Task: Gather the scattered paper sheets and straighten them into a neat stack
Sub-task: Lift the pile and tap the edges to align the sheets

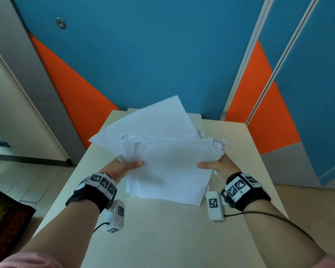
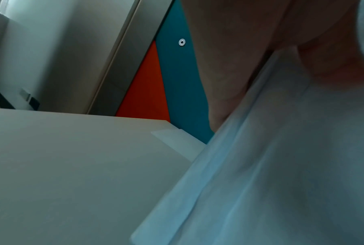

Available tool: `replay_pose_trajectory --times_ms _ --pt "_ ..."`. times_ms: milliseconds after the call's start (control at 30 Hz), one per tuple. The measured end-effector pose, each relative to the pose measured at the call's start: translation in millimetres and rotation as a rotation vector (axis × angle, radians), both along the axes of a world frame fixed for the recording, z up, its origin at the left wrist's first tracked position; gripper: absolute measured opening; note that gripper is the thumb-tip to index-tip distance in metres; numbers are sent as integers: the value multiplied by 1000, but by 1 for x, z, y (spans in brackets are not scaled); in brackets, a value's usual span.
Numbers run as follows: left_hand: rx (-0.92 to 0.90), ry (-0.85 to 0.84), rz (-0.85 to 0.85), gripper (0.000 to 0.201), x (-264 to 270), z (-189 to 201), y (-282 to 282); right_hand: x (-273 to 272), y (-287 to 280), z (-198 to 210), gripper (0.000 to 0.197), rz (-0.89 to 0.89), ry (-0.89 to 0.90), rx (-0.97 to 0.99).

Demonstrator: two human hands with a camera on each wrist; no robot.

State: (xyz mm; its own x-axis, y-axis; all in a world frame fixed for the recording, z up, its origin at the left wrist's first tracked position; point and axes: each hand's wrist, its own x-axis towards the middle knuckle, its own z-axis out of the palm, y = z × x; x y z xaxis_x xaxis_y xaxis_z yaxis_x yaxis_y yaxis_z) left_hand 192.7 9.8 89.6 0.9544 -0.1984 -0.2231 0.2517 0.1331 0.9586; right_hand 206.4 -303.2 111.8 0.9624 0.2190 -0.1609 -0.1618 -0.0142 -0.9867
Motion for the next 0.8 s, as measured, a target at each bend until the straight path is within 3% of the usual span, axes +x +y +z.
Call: replay_pose_trajectory --times_ms 67,133,367,433,500,600,667,733,800 --pt "13 -4 14 90 -1 0 -1 1 -1 -4 109 -33 -17 12" --pt "58 -32 115 96 -3 5 -2 -1 2 -9 95 -53 -17 15" --pt "3 -481 415 37 0 70 13 -7 5 -4 89 -2 -28 -1" --pt "140 -567 414 16 -1 94 11 -8 6 -5 88 -2 -22 -2" --pt "277 -630 330 32 0 113 6 -8 7 -6 98 -12 -25 -15" --pt "521 -651 156 31 5 129 -7 -8 8 -7 127 -47 -34 -21" --pt "783 -654 70 33 9 131 -16 -10 7 -5 127 -36 -36 -28" --pt "911 -687 108 28 9 134 -21 -12 6 -3 124 -36 -33 -49" --pt "874 -727 256 28 10 139 -19 -14 4 -3 121 -51 -33 -63"
